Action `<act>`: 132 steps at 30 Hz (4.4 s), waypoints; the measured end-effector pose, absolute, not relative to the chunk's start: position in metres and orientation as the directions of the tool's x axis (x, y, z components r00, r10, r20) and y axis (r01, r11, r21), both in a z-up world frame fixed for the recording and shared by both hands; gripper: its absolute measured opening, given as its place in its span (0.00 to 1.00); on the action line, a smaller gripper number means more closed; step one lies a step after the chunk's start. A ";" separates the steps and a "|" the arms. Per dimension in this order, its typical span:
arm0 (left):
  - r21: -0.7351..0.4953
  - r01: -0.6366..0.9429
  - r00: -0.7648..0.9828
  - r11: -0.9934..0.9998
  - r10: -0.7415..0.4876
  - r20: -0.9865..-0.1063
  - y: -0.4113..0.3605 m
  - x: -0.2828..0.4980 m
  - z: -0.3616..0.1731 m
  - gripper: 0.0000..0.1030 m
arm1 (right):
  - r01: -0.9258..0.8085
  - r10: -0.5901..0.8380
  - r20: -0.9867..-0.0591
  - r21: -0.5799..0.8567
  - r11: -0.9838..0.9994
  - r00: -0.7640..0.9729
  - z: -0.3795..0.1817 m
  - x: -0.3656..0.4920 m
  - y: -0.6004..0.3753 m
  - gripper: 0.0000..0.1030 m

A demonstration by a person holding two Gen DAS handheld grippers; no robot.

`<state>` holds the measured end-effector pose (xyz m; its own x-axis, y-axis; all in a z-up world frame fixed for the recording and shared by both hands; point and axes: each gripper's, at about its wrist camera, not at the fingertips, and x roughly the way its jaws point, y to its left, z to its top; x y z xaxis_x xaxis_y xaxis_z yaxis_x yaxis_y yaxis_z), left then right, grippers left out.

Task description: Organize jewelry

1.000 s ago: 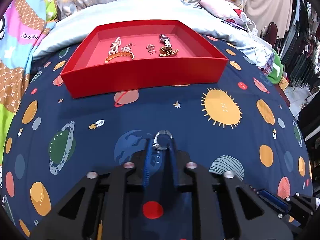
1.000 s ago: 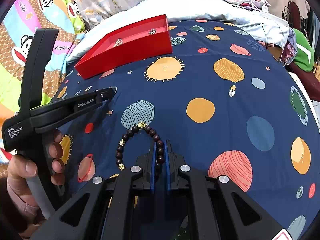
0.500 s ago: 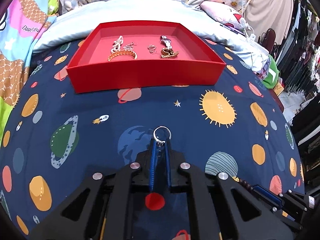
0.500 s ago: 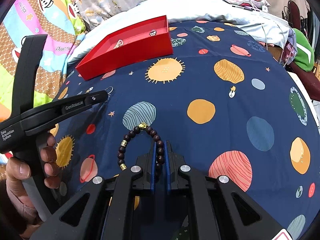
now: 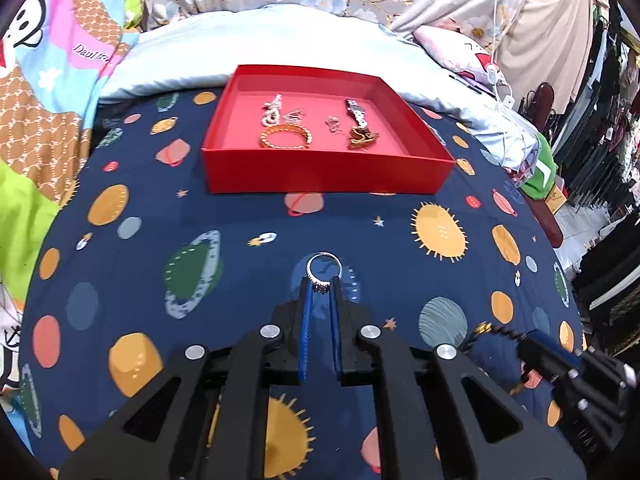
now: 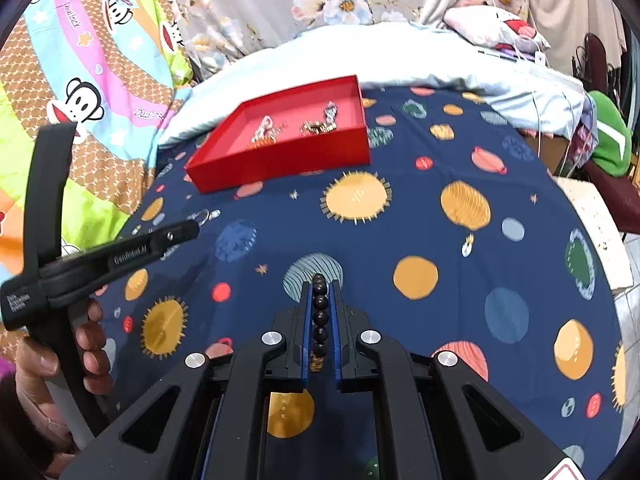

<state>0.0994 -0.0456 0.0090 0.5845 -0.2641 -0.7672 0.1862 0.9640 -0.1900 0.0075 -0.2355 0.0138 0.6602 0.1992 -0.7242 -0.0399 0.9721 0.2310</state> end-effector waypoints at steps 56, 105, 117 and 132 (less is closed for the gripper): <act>-0.136 0.090 0.657 0.987 -0.161 -0.736 -0.023 0.278 0.026 0.36 | -0.149 0.227 -0.674 0.172 0.974 0.704 0.034 0.241 -0.193 0.31; 0.019 -0.041 0.729 0.999 0.043 -0.684 -0.039 0.121 0.043 0.76 | 0.065 0.029 -0.636 0.125 0.990 0.771 0.031 0.079 -0.199 0.74; 0.050 -0.078 0.734 0.996 0.091 -0.673 -0.042 0.123 0.013 0.78 | 0.103 -0.027 -0.646 0.081 0.991 0.763 0.002 0.084 -0.199 0.77; 0.069 -0.090 0.758 0.993 0.114 -0.642 -0.042 0.126 0.007 0.78 | 0.111 -0.074 -0.634 0.020 0.994 0.770 0.000 0.088 -0.193 0.77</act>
